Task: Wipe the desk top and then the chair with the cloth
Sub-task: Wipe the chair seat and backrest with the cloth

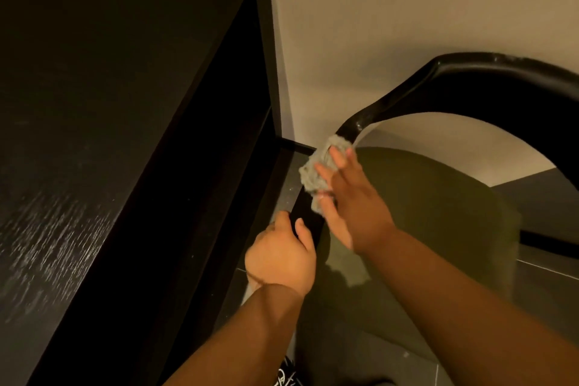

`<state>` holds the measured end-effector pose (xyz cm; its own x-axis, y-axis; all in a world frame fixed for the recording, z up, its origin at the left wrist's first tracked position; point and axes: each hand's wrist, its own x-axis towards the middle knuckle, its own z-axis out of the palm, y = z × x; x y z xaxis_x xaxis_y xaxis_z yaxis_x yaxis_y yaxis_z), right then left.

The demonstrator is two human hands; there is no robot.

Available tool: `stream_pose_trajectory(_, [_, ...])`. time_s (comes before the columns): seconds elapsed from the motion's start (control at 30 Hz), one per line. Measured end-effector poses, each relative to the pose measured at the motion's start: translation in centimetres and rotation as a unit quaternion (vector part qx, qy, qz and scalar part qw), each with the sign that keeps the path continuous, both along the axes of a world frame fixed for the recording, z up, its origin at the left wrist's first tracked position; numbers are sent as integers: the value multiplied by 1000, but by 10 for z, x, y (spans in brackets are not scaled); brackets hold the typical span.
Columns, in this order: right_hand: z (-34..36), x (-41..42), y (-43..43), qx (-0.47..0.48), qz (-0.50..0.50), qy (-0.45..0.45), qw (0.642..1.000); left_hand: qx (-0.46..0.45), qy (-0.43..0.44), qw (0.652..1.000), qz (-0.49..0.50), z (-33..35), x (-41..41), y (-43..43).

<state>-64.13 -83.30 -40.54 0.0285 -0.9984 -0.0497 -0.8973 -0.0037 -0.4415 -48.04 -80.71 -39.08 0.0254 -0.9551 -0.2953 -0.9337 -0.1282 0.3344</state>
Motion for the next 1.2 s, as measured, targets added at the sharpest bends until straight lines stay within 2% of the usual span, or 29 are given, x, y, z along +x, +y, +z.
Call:
stream_pose_trajectory(0.1, [-5, -3, 7, -27, 46, -7, 999, -43, -9, 999, -29, -4, -5, -1])
stream_pose_trajectory(0.2, [-5, -24, -18, -40, 103, 33, 993, -7, -11, 999, -38, 1, -18, -22])
stream_pose_trajectory(0.3, [-4, -39, -55, -10, 55, 62, 997, 4, -19, 999, -42, -1, -31, -37])
stream_pose_trajectory(0.43, [-8, -36, -57, -33, 1, 34, 999, -2, -29, 999, -43, -1, -36, -39])
stream_pose_trajectory(0.53, [-5, -28, -30, -10, 30, -13, 999, -9, -39, 998, -44, -2, -37, -38])
stream_pose_trajectory(0.6, [-4, -33, -23, -14, 83, -9, 996, -14, -45, 998, -41, -2, -38, -37])
stream_pose_trajectory(0.7, [-2, -55, -55, 17, 111, 69, 991, -9, -49, 998, -29, -1, -39, -38])
stream_pose_trajectory(0.83, [11, -80, -102, 50, -4, 206, 977, -13, -40, 999, -17, -1, -42, -38])
stream_pose_trajectory(0.9, [12, -75, -96, 51, -3, 188, 981, -14, -48, 999, -16, -2, -43, -39])
stream_pose_trajectory(1.0, [5, -62, -69, 20, 53, 141, 988, -18, -66, 998, -9, -3, -49, -41])
stream_pose_trajectory(1.1, [7, -70, -72, 11, 102, 178, 979, -14, -73, 997, 3, -5, -60, -52])
stream_pose_trajectory(1.2, [21, -89, -102, 53, 71, 274, 958, -5, -69, 998, -1, -6, -66, -61])
